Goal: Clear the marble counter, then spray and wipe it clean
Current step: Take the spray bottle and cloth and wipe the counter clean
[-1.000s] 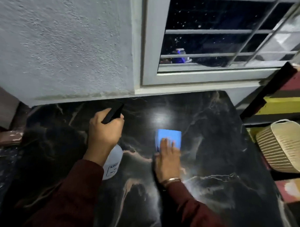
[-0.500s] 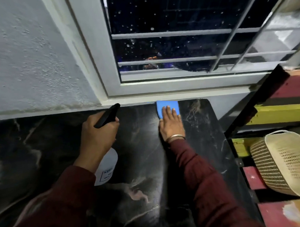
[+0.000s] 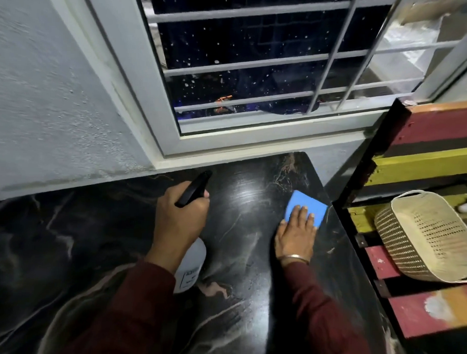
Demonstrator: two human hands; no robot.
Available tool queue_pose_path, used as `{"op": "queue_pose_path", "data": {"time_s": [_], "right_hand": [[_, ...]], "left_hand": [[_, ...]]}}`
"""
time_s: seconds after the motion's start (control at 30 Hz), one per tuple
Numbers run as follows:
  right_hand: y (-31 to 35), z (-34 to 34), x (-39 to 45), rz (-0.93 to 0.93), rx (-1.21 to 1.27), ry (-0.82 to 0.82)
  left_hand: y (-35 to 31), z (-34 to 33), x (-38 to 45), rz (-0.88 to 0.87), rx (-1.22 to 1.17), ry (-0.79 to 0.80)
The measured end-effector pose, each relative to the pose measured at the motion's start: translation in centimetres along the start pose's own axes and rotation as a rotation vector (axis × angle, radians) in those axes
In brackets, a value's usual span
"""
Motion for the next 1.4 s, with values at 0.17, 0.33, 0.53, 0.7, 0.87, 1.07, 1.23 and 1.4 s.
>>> {"op": "queue_pose_path", "data": {"time_s": [0.17, 0.33, 0.53, 0.7, 0.87, 1.07, 1.23, 1.4], "right_hand": [[11.4, -4.0, -8.1, 0.284, -0.01, 0.076], [21.4, -9.1, -20.6, 0.707, 0.02, 0.242], [17.4, -8.2, -26.6, 1.073, -0.108, 0.202], [10.6, -5.1, -20.4, 0.638, -0.052, 0.081], [7.3, -5.3, -23.5, 0.317, -0.012, 0.051], [16.8, -7.2, -34.0, 0.427, 0.303, 0.236], [22.3, -4.2, -34.6, 0.182, 0.754, 0.495], [25.2, 1.7, -32.2, -0.3, 1.453, 0.589]], "left_hand": [[0.4, 3.7, -1.2, -0.055, 0.078, -0.025], [1.7, 8.3, -2.7, -0.062, 0.09, -0.08], [4.2, 13.5, -4.7, 0.028, 0.051, -0.094], [5.0, 16.8, -6.2, 0.011, 0.0, -0.115], [5.4, 19.2, -7.8, 0.003, 0.008, -0.115], [6.4, 22.3, -10.9, 0.03, -0.008, -0.104], [6.0, 25.6, -13.4, 0.056, -0.091, -0.12], [4.6, 27.7, -14.4, 0.021, -0.161, -0.138]]}}
Point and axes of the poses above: each hand's wrist, its own x-axis towards the middle knuckle, its own z-axis out of the back of the hand, y = z × x, the point moved 10 cm from there along x, towards the middle knuckle, and after that the axes turned 3 degrees about z, right-handed, at the moved point
